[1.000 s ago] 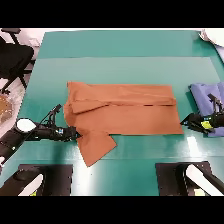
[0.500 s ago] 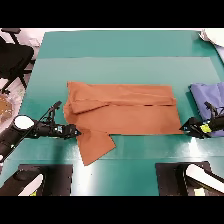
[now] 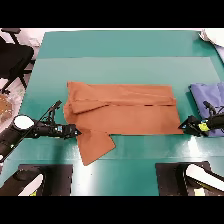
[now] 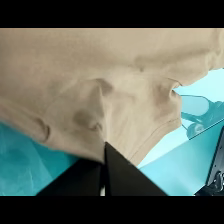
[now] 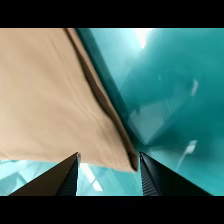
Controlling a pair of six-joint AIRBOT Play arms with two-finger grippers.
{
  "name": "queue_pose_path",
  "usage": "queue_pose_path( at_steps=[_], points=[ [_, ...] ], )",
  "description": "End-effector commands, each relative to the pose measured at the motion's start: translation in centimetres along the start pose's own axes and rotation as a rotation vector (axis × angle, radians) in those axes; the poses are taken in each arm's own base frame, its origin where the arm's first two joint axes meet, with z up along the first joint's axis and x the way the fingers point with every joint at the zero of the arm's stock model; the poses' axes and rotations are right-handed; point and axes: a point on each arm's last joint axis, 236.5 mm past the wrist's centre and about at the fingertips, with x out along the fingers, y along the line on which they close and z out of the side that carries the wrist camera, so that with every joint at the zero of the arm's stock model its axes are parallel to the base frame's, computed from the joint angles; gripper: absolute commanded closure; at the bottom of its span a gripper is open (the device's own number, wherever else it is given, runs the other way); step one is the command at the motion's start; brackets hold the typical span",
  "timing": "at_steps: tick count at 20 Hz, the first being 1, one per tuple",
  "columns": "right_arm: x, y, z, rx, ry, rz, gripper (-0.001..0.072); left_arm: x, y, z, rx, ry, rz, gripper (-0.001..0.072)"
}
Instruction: Fold the shirts.
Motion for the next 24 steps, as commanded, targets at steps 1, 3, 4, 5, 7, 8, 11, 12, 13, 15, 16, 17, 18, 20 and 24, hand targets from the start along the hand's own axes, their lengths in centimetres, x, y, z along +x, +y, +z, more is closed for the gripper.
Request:
queue_pose_path(
  at_steps=[1,3,4,5,7,8,11,12,13,15,16,17,18,20,24],
  points=[
    [0.0,0.9,1.1,0.007,-0.044,0.040,0.0285,0.0,0.0,0.1,0.002,-0.003,0.000,0.0684],
    [0.0,1.0,0.8,0.007,-0.035,0.041,0.0345,0.0,0.0,0.1,0.002,-0.003,0.000,0.0684],
    [0.0,1.0,0.6,0.007,-0.025,0.044,0.0345,0.0,0.0,0.1,0.002,-0.003,0.000,0.0684],
    [0.1,1.1,0.3,0.008,-0.012,0.047,0.0345,0.0,-0.1,0.1,0.001,-0.003,-0.001,0.0684],
    [0.9,0.9,-1.2,0.022,0.034,0.056,0.0346,0.0,-0.1,0.1,0.001,-0.003,-0.001,0.0684],
    [1.6,0.6,-2.1,0.031,0.058,0.055,0.0346,0.0,-0.1,0.1,0.001,-0.003,-0.001,0.0684],
    [3.8,-0.9,-3.8,0.062,0.084,0.024,0.0346,0.0,-0.1,0.0,0.001,-0.001,-0.001,0.0684],
    [4.3,-1.1,-4.2,0.073,0.084,0.021,0.0409,0.0,-0.1,-0.1,0.001,0.005,-0.003,0.0684],
    [4.6,-1.3,-4.3,0.078,0.083,0.020,0.0576,0.0,-0.1,-0.1,0.001,0.005,-0.003,0.0684],
    [4.6,-1.2,-4.2,0.079,0.076,0.024,0.0696,0.0,-0.1,-0.1,0.001,0.004,-0.003,0.0684],
    [4.4,-1.1,-4.1,0.072,0.062,0.021,0.0696,0.0,-0.1,-0.1,0.001,0.005,-0.003,0.0684],
    [4.0,-1.0,-3.8,0.062,0.037,0.016,0.0696,0.0,-0.1,-0.1,0.001,0.005,-0.003,0.0684],
    [3.4,-0.7,-3.5,0.047,0.006,0.012,0.0696,0.0,-0.2,-0.1,-0.001,0.002,-0.006,0.0684],
    [2.1,-0.2,-3.1,0.013,-0.060,0.002,0.0696,-0.2,-0.5,0.2,0.005,-0.004,-0.012,0.0685],
    [0.0,2.1,-2.2,-0.026,-0.172,0.043,0.0697,-2.2,-3.1,2.9,0.101,-0.064,-0.033,0.0684]
  ],
)
